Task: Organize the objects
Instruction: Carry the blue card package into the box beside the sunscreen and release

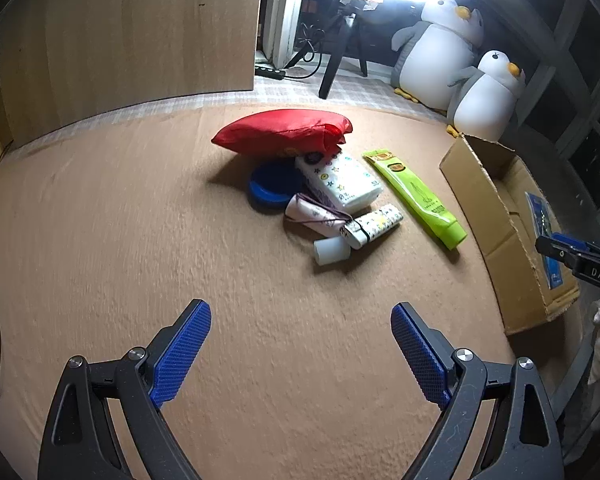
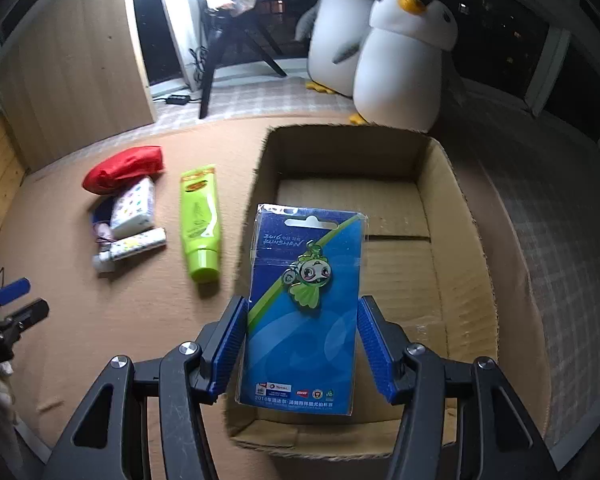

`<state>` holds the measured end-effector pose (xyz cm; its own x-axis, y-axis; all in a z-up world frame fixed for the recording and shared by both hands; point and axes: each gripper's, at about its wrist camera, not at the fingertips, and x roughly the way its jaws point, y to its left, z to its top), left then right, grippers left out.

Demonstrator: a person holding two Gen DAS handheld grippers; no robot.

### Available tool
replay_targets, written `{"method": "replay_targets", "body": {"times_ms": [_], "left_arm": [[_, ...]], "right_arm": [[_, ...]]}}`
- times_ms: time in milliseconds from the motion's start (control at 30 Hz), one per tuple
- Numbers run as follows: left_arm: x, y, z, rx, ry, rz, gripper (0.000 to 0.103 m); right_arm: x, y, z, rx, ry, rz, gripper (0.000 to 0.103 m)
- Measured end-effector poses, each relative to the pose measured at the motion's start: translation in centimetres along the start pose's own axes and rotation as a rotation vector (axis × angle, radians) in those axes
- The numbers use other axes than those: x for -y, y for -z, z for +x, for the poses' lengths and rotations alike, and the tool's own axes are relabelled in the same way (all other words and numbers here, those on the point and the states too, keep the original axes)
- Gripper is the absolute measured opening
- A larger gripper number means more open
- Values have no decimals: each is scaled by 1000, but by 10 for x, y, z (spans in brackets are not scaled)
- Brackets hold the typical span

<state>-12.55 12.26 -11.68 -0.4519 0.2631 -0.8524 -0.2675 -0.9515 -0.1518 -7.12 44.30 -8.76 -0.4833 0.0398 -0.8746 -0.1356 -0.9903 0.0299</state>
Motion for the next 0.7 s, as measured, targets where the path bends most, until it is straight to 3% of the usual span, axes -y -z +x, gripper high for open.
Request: {"method": "replay_targets", "body": {"times_ms": [233,467,700], "left_arm": [[0,-16,8,7,-14,8,93],[-6,-29,18,5,-16,0,93],[-8,-51,33,-4,-17,-10,89]], "right_arm": [[10,1,8,-13,29,13,53],[11,3,4,-3,76,11,67],[12,7,-11,19,44,63,67]]}}
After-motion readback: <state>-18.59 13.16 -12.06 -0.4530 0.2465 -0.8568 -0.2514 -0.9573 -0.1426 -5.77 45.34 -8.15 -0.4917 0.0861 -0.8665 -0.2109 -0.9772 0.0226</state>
